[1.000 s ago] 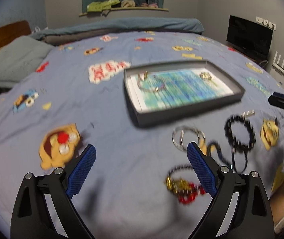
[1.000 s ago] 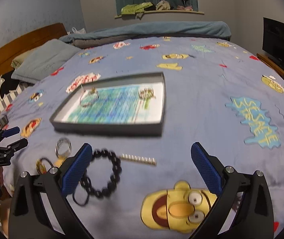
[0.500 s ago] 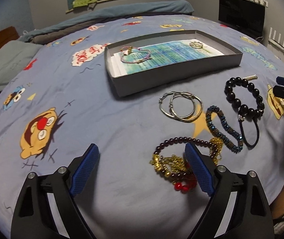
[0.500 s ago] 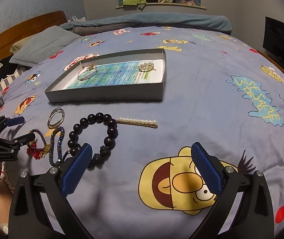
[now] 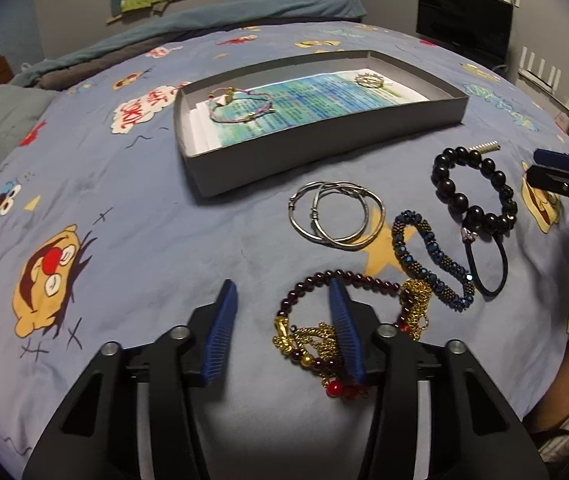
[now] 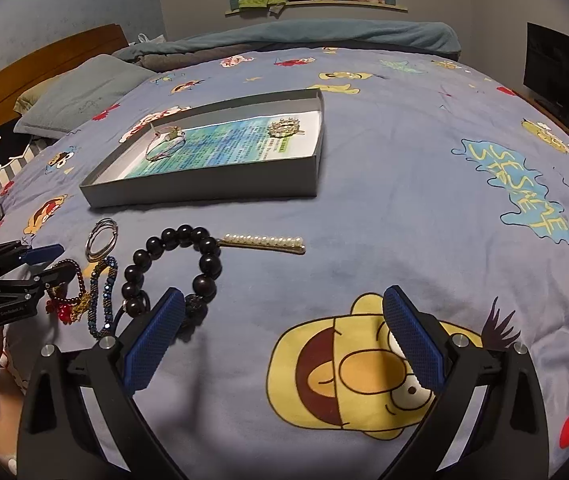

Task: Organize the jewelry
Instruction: 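Grasp the dark bead bracelet with left tool while right grasps pearl pin, then release the dark bead bracelet in the tray while right tool releases pearl pin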

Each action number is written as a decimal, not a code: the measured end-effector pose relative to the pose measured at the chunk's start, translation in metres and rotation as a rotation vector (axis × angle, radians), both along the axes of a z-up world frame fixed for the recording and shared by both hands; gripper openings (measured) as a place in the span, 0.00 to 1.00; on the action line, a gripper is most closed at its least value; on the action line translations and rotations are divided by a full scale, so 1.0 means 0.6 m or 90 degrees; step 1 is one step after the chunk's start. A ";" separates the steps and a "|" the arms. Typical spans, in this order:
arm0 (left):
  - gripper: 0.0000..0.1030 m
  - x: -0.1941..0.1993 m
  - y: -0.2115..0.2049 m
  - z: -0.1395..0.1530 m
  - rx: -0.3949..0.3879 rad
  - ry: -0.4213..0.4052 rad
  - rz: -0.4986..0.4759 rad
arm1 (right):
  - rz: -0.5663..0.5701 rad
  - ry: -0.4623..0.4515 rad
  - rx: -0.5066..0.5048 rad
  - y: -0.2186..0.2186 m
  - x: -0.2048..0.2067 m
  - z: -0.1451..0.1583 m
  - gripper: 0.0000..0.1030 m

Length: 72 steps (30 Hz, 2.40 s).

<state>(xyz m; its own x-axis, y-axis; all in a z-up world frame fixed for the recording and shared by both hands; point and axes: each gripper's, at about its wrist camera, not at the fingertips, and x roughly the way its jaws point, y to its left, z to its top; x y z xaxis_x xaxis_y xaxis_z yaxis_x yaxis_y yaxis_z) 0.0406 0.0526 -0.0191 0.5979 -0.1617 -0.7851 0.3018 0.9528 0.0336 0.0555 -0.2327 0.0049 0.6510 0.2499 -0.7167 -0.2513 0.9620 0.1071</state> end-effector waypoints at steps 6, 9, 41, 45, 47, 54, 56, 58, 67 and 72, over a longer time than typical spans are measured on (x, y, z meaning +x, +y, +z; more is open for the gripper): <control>0.39 0.006 0.006 0.003 0.010 0.023 -0.042 | -0.009 0.001 0.006 -0.010 0.004 0.001 0.95; 0.39 0.009 0.004 0.001 0.012 0.029 -0.047 | -0.010 0.005 0.008 -0.009 0.007 -0.002 0.95; 0.07 0.012 0.012 0.008 -0.054 -0.012 -0.018 | 0.180 0.004 -0.111 0.049 0.085 -0.026 0.42; 0.07 0.012 0.012 0.007 -0.058 -0.009 -0.018 | 0.196 0.009 -0.104 0.052 0.079 -0.026 0.30; 0.07 0.012 0.013 0.008 -0.059 -0.008 -0.018 | 0.196 0.013 -0.096 0.049 0.075 -0.023 0.20; 0.07 0.000 0.010 0.015 -0.053 -0.021 -0.027 | 0.174 0.009 -0.056 0.031 0.059 -0.011 0.05; 0.07 -0.004 0.010 0.021 -0.057 -0.032 -0.032 | 0.167 0.002 -0.052 0.029 0.052 -0.007 0.05; 0.07 -0.011 0.007 0.034 -0.055 -0.047 -0.039 | 0.160 -0.005 -0.044 0.026 0.045 -0.001 0.05; 0.07 -0.017 0.000 0.120 -0.052 -0.133 -0.067 | 0.129 -0.049 -0.018 0.024 0.049 0.053 0.05; 0.07 0.017 -0.004 0.167 -0.052 -0.175 -0.068 | 0.117 -0.067 -0.027 0.037 0.077 0.073 0.05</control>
